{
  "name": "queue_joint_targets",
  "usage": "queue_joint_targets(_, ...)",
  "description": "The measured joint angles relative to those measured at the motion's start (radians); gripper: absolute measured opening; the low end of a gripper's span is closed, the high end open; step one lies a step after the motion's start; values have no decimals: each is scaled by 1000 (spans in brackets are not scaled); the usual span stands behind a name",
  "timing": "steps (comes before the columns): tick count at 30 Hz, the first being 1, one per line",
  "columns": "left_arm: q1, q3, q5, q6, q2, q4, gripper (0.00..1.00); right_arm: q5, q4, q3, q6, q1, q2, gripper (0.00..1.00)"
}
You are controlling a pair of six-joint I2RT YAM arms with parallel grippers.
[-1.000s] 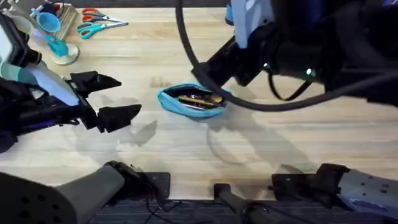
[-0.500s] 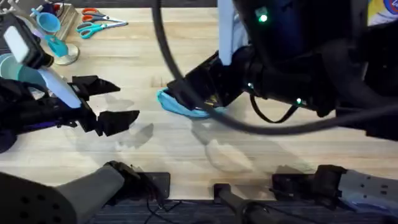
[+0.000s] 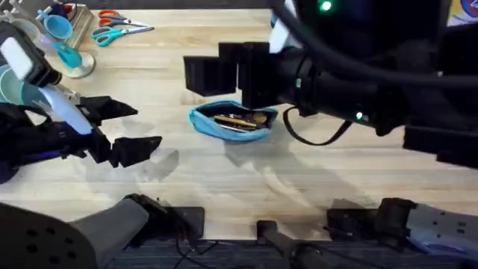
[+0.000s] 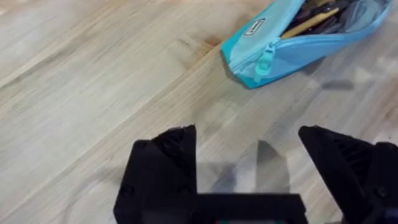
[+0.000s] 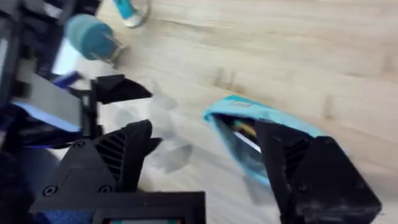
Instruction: Unzip the bag, pick up the pens from the table one at a time and place them inside, then zip the bag closed.
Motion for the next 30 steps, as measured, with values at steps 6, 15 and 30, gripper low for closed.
queue_joint_targets(6,34,0,7,6,0,-3,993,-101,16,1,160,0,57,996)
queue_joint_targets(15,35,0,8,6,0,8,993,-179,-127,188,266,57,232,996)
queue_joint_targets(30,35,0,8,6,0,8,994,-197,-179,354,400,102,378,997)
